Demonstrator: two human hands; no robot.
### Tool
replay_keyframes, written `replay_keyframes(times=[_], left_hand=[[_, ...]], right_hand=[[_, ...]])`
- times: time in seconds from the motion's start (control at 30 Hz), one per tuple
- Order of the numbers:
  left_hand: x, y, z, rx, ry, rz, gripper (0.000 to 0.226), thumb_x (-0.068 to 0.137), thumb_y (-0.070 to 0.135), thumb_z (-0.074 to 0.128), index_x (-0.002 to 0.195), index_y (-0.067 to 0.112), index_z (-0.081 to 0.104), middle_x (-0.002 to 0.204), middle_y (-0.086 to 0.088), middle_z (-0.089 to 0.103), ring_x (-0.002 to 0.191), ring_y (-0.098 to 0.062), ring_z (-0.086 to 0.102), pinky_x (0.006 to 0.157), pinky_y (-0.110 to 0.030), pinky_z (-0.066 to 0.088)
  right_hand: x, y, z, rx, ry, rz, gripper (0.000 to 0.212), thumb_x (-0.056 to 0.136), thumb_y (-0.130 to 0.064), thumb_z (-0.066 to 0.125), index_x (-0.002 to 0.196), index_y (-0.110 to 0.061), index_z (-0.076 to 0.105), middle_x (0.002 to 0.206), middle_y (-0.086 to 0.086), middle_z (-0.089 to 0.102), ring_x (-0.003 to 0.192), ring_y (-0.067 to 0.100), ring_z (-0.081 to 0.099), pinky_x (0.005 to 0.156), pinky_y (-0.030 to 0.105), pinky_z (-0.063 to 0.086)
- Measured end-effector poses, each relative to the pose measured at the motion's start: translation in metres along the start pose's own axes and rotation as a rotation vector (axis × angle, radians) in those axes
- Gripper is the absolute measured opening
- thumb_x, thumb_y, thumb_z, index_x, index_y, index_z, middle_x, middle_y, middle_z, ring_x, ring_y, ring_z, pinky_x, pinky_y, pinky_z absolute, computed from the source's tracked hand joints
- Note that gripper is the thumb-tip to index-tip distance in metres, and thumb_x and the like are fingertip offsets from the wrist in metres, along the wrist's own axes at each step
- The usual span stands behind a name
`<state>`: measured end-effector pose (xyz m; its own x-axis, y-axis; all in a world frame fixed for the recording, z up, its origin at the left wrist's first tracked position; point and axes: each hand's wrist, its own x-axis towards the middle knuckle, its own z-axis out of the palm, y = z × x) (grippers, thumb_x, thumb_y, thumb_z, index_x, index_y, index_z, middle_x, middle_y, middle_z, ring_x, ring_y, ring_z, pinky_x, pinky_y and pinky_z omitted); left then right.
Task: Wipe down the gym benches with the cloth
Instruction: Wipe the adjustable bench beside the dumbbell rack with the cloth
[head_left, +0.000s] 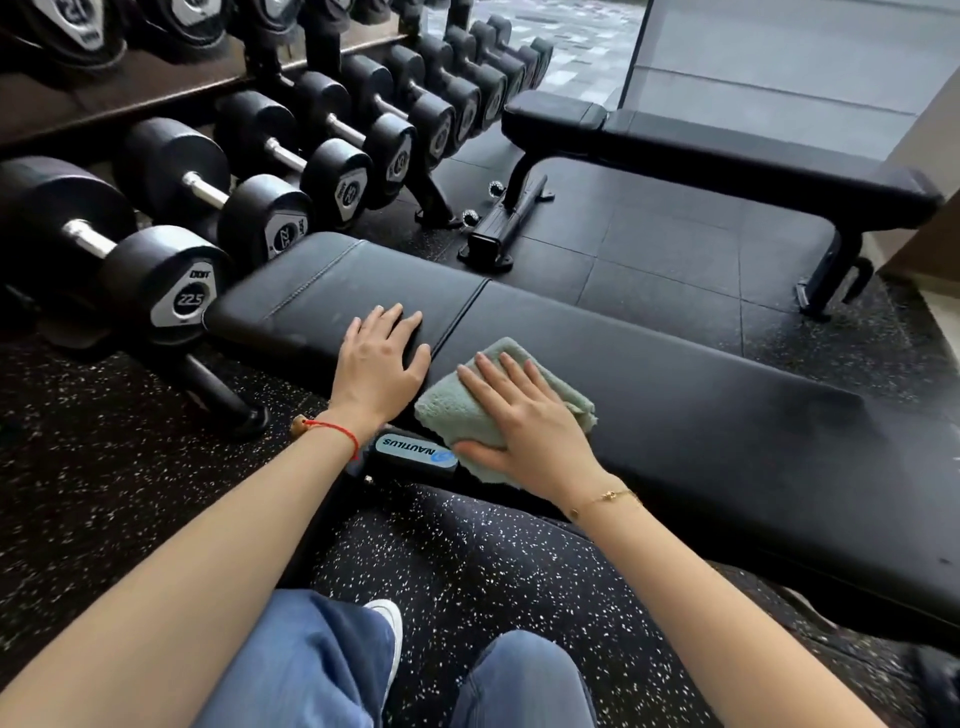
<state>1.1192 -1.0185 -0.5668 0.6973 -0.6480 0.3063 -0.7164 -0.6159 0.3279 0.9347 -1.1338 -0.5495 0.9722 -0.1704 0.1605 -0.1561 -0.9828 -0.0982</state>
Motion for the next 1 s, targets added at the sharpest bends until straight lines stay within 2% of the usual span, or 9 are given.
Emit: replay_keyframes(times=[0.13, 0.27, 0.5, 0.6, 0.7, 0.77, 0.83, 0.93, 1.0], left_hand=[[0.0, -0.004, 0.0, 0.011, -0.026, 0.005, 0.052, 0.099, 0.038, 0.044, 0.148, 0.02, 0.04, 0.157, -0.008, 0.033, 0.148, -0.024, 0.022, 0.121, -0.04, 0.009], [0.001, -0.003, 0.002, 0.028, -0.045, 0.001, 0.052, 0.1, 0.039, 0.041, 0.149, 0.021, 0.037, 0.157, -0.007, 0.031, 0.148, -0.023, 0.02, 0.121, -0.04, 0.008], [-0.002, 0.003, 0.002, 0.044, -0.022, -0.026, 0.052, 0.099, 0.039, 0.039, 0.148, 0.021, 0.038, 0.157, -0.007, 0.032, 0.147, -0.024, 0.022, 0.121, -0.041, 0.01], [-0.004, 0.003, 0.0, 0.03, -0.023, -0.032, 0.051, 0.1, 0.038, 0.04, 0.148, 0.02, 0.039, 0.157, -0.006, 0.031, 0.147, -0.023, 0.021, 0.121, -0.04, 0.01], [-0.003, 0.003, -0.003, 0.027, -0.031, -0.026, 0.052, 0.1, 0.038, 0.039, 0.149, 0.02, 0.037, 0.158, -0.007, 0.03, 0.148, -0.023, 0.02, 0.121, -0.039, 0.009], [-0.003, 0.005, -0.003, 0.018, -0.055, -0.038, 0.052, 0.101, 0.037, 0.038, 0.149, 0.019, 0.036, 0.159, -0.007, 0.029, 0.148, -0.024, 0.018, 0.121, -0.041, 0.008], [-0.005, 0.011, -0.003, 0.001, -0.063, -0.065, 0.05, 0.101, 0.034, 0.038, 0.148, 0.018, 0.038, 0.158, -0.007, 0.029, 0.148, -0.024, 0.019, 0.121, -0.043, 0.007], [-0.008, 0.027, -0.002, -0.066, 0.02, -0.087, 0.044, 0.098, 0.025, 0.042, 0.14, 0.014, 0.05, 0.15, -0.008, 0.044, 0.142, -0.024, 0.032, 0.12, -0.044, 0.014], [-0.011, 0.042, 0.001, -0.093, 0.076, -0.017, 0.04, 0.096, 0.021, 0.045, 0.134, 0.011, 0.055, 0.141, -0.007, 0.054, 0.134, -0.022, 0.044, 0.118, -0.043, 0.021]], right_hand=[[-0.049, 0.025, -0.004, -0.02, 0.084, -0.053, 0.076, 0.089, -0.06, 0.055, 0.152, -0.024, 0.03, 0.158, 0.0, 0.029, 0.148, 0.022, 0.022, 0.123, 0.043, 0.017], [-0.094, 0.056, -0.009, -0.046, 0.156, 0.036, 0.079, 0.087, -0.066, 0.053, 0.152, -0.028, 0.03, 0.158, -0.003, 0.029, 0.148, 0.017, 0.023, 0.12, 0.043, 0.024], [-0.011, -0.004, 0.001, -0.04, 0.027, 0.025, 0.081, 0.088, -0.061, 0.054, 0.154, -0.024, 0.025, 0.161, 0.001, 0.023, 0.15, 0.024, 0.017, 0.123, 0.04, 0.007], [-0.048, 0.021, -0.005, -0.074, 0.057, -0.024, 0.08, 0.089, -0.062, 0.053, 0.154, -0.025, 0.024, 0.16, -0.001, 0.024, 0.15, 0.021, 0.018, 0.123, 0.041, 0.015], [-0.11, 0.063, -0.015, -0.087, 0.128, 0.06, 0.083, 0.085, -0.067, 0.055, 0.153, -0.027, 0.026, 0.159, -0.003, 0.027, 0.149, 0.016, 0.021, 0.12, 0.042, 0.023], [-0.121, 0.07, -0.018, -0.088, 0.139, 0.12, 0.085, 0.083, -0.069, 0.054, 0.152, -0.026, 0.03, 0.158, -0.002, 0.03, 0.148, 0.017, 0.023, 0.121, 0.043, 0.023], [-0.098, 0.053, -0.015, -0.088, 0.11, 0.147, 0.087, 0.082, -0.071, 0.052, 0.152, -0.025, 0.03, 0.158, 0.0, 0.03, 0.148, 0.021, 0.024, 0.122, 0.043, 0.019], [-0.05, 0.017, -0.005, -0.085, 0.048, 0.145, 0.086, 0.085, -0.068, 0.051, 0.154, -0.023, 0.026, 0.16, 0.002, 0.024, 0.149, 0.024, 0.019, 0.123, 0.042, 0.011], [-0.051, 0.016, -0.007, -0.076, 0.053, 0.125, 0.083, 0.087, -0.066, 0.051, 0.153, -0.023, 0.027, 0.16, 0.002, 0.025, 0.149, 0.023, 0.019, 0.123, 0.042, 0.013]])
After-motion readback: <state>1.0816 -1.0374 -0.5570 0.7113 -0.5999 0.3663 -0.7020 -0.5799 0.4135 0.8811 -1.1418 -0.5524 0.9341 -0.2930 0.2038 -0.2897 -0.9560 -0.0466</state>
